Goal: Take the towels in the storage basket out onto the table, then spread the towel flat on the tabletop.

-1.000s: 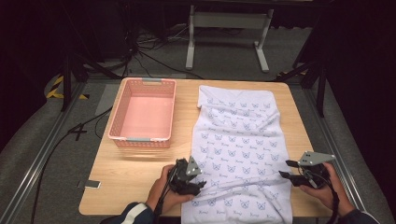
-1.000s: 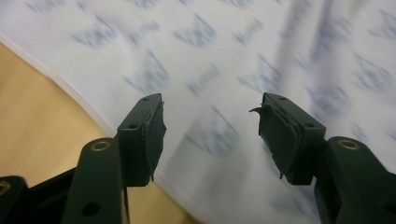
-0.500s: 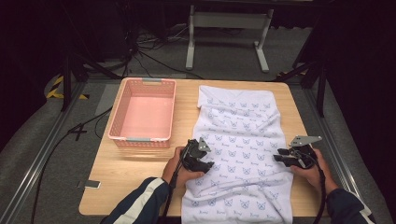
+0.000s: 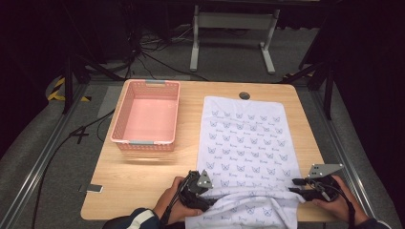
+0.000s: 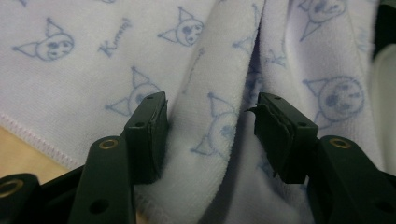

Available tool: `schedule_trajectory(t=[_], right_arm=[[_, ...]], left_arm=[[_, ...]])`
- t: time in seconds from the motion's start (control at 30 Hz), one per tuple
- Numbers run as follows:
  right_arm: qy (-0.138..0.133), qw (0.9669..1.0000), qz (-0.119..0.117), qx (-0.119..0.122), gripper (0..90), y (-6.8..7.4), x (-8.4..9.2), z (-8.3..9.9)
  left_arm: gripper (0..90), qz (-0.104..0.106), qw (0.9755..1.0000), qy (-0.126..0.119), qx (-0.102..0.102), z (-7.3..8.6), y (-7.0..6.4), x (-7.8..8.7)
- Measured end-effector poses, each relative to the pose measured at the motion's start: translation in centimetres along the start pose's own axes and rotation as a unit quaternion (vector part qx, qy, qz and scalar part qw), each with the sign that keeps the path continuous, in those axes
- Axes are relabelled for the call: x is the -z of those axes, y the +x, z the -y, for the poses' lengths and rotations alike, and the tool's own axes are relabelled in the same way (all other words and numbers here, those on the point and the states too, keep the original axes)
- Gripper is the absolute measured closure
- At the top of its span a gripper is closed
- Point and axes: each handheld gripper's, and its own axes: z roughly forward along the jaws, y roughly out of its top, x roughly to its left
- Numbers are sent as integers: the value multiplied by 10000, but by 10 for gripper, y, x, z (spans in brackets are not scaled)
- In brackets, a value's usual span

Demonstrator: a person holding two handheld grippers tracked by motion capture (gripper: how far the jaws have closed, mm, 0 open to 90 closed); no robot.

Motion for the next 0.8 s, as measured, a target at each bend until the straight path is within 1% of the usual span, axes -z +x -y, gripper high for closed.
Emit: schedule_trajectory(t=[0.03, 0.07, 0.1, 0.17, 0.2, 0.23, 0.27, 0.3, 0.33, 0.37, 0.4, 0.43, 0.47, 0.5, 0.53, 0.57, 0.6, 0.63, 0.67, 0.7, 0.73, 0.77, 0.8], right_arm=[[91, 9999, -78, 2, 590, 5, 3, 2], [184, 9998, -100, 60, 576, 8, 6, 3], [205, 9996, 54, 170, 529, 10, 9, 2], [52, 9997, 216, 110, 533, 4, 12, -3], [-46, 9994, 343, 36, 524, -2, 13, -6], [-202, 9984, 533, -62, 515, -11, 14, -11], [-332, 9974, 627, -145, 511, -18, 15, -15], [-469, 9958, 752, -210, 498, -26, 15, -19], [-579, 9937, 912, -284, 499, -34, 15, -23], [-667, 9922, 999, -336, 499, -41, 14, -27], [-768, 9910, 1034, -368, 498, -47, 13, -30], [-831, 9897, 1109, -368, 493, -53, 12, -34], [-855, 9891, 1128, -395, 492, -57, 11, -36], [-885, 9889, 1115, -425, 493, -65, 8, -40], [-909, 9884, 1130, -457, 493, -70, 6, -43], [-947, 9874, 1176, -469, 494, -76, 5, -47], [-947, 9874, 1176, -469, 494, -76, 5, -47], [-991, 9864, 1180, -580, 494, -84, 2, -52], [-980, 9860, 1204, -606, 494, -90, 0, -56], [-1005, 9844, 1317, -598, 500, -98, -3, -62], [-1028, 9830, 1376, -645, 508, -105, -7, -67], [-993, 9833, 1363, -683, 510, -110, -10, -71], [-961, 9829, 1407, -700, 519, -117, -16, -78]], left_arm=[[460, 66, 10000, -30, -20, 0, -2, 2], [449, 101, 9998, -189, 7, -1, -2, 4], [399, 14, 9993, -365, 22, -8, 2, 8], [355, -219, 9981, -551, 147, -20, 11, 7], [333, -282, 9970, -684, 215, -31, 20, 5], [321, -350, 9960, -788, 253, -39, 28, 2], [316, -407, 9953, -817, 310, -47, 36, -2], [293, -407, 9953, -817, 310, -47, 36, -2], [278, -577, 9945, -812, 310, -62, 51, -8], [266, -577, 9945, -812, 310, -62, 51, -8], [242, -654, 9942, -806, 273, -74, 64, -13], [237, -664, 9938, -846, 271, -77, 69, -15], [238, -665, 9932, -891, 336, -82, 78, -18], [234, -710, 9929, -894, 324, -85, 83, -19], [225, -814, 9924, -872, 314, -89, 89, -21], [230, -903, 9910, -919, 357, -92, 97, -23], [248, -903, 9910, -919, 357, -92, 97, -23], [248, -925, 9906, -895, 475, -94, 104, -24], [248, -1057, 9888, -904, 539, -97, 113, -26], [252, -1169, 9874, -892, 584, -99, 121, -28], [260, -1244, 9866, -871, 591, -101, 127, -29], [267, -1342, 9845, -878, 716, -104, 137, -31], [295, -1348, 9842, -806, 815, -106, 143, -32]])
